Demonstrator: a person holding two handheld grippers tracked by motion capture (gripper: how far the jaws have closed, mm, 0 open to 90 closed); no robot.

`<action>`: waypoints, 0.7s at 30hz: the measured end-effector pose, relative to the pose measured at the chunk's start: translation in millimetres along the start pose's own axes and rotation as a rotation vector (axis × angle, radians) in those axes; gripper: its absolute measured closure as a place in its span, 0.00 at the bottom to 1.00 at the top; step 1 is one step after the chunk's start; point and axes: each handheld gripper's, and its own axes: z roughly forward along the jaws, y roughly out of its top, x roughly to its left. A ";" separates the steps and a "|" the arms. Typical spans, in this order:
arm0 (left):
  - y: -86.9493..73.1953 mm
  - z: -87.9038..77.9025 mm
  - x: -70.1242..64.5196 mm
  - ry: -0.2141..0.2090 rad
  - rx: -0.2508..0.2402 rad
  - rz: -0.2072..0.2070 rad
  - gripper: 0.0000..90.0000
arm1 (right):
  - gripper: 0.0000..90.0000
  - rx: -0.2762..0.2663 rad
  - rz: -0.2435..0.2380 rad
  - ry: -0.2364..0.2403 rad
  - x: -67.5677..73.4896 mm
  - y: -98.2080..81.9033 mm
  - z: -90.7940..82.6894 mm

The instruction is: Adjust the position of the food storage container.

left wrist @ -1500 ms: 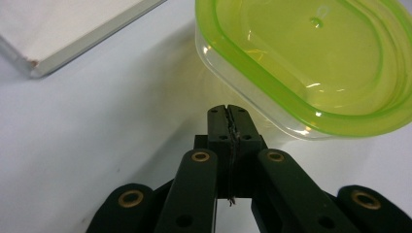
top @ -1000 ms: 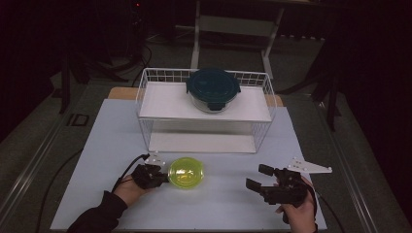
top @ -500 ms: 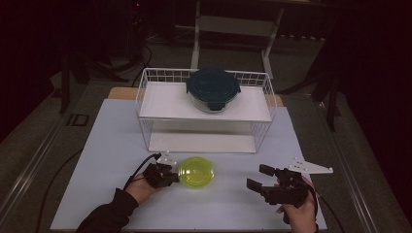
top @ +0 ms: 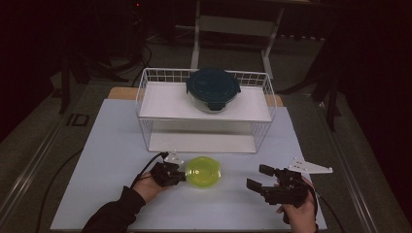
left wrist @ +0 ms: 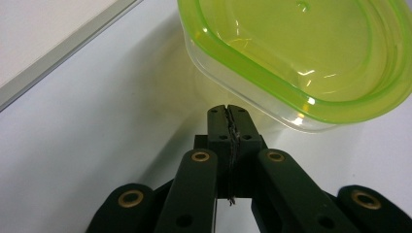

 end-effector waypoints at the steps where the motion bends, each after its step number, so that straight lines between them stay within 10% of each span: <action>1: 1.1 0.3 -0.3 0.002 0.003 -0.003 0.98 | 0.17 0.000 0.001 0.000 -0.1 -0.1 0.2; 17: -2.4 -25.7 3.9 0.020 -0.049 -0.049 0.98 | 0.17 0.009 -0.001 -0.007 -1.1 -1.4 2.2; 21: -4.6 -44.1 5.0 0.033 -0.068 -0.081 0.77 | 0.17 0.018 -0.011 -0.012 -0.3 -1.7 3.2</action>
